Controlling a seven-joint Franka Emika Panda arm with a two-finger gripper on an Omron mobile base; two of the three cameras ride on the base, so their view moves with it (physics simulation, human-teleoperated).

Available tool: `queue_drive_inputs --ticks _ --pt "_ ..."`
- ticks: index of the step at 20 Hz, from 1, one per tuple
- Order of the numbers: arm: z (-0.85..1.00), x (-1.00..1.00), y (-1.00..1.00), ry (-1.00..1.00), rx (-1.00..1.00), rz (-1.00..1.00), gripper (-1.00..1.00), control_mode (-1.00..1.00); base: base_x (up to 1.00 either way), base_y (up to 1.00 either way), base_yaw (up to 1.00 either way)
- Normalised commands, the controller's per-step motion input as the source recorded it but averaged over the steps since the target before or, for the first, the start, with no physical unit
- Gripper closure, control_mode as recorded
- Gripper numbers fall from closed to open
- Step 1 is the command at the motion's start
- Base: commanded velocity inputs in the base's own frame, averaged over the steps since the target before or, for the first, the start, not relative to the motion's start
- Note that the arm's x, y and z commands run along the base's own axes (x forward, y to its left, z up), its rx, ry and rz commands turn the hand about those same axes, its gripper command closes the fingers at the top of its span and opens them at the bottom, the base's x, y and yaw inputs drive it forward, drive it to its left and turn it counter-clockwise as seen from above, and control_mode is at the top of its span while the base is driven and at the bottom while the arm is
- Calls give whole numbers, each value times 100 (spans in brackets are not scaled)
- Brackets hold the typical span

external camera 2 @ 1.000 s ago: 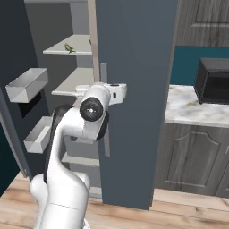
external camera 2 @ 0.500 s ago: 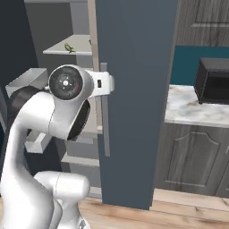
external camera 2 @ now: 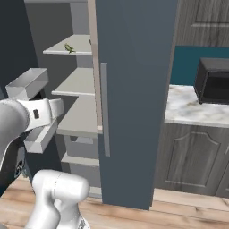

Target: There's a fish in the fridge that needs to be moved to the freezer for freezing. Pick up the fish from the fridge, place it on any shelf in the freezer, and close the fridge and freezer doors when done.

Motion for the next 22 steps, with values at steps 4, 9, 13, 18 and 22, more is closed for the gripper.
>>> queue_drive_inputs --ticks 4,9,13,18,22 --pt "0 -99 100 -3 0 0 -100 -100 0 0 0" --pt "0 -80 100 -1 4 -1 -100 -100 0 0 0" --pt "0 -59 100 6 5 -1 -100 -100 0 0 0" --pt "-25 -23 100 6 2 0 -100 -100 0 0 0" --pt "-54 12 96 7 2 0 -100 -100 0 0 0"
